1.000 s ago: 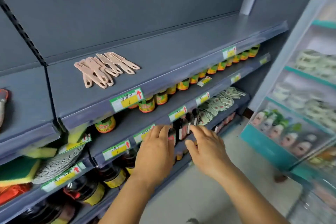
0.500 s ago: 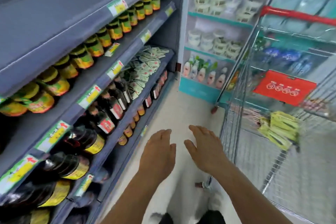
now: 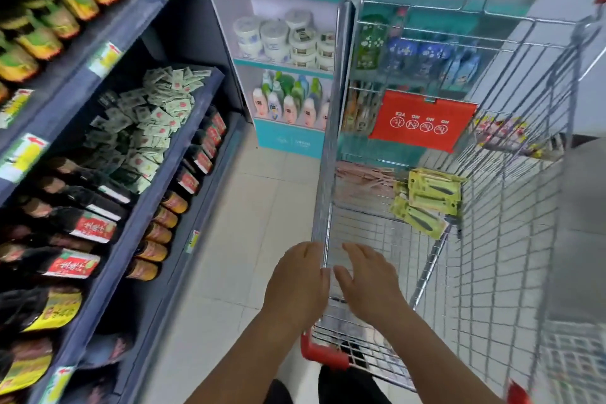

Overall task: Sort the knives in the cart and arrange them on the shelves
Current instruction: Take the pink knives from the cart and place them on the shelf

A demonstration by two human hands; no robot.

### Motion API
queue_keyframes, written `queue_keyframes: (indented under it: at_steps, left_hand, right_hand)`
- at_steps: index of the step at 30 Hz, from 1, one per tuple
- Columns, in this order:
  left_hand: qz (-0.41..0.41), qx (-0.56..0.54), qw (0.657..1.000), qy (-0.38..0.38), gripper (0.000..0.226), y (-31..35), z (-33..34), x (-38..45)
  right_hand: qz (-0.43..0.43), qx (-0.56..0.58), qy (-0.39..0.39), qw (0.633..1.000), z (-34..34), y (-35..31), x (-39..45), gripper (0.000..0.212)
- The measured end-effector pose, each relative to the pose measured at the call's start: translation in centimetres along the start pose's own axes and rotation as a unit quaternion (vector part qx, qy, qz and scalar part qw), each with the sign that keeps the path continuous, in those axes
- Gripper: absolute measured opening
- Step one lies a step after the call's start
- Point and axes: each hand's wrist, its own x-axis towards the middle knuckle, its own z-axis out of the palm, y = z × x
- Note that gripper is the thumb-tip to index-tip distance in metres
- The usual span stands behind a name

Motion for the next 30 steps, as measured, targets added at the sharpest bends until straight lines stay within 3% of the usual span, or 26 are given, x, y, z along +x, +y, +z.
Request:
queue_keyframes:
  at_steps: [13, 22, 30]
  left_hand:
    - [-0.018, 0.029, 0.996, -0.081, 0.051, 7.6, 7.3, 13.2]
    - [-0.029, 0.068, 0.993, -0.096, 0.055, 6.5, 12.2, 22.3]
    - [-0.09, 0.052, 0.985, -0.139, 0.062, 2.9, 17.5, 29.4]
  right_hand:
    - [0.073, 0.053, 0.009, 0.996, -4.5, 12.0, 9.4, 0.049]
    - [0.076, 0.071, 0.042, 0.994, -4.2, 15.4, 17.0, 0.05]
    - [0.063, 0.007, 0.034, 0.997, -0.7, 17.4, 26.5, 0.05]
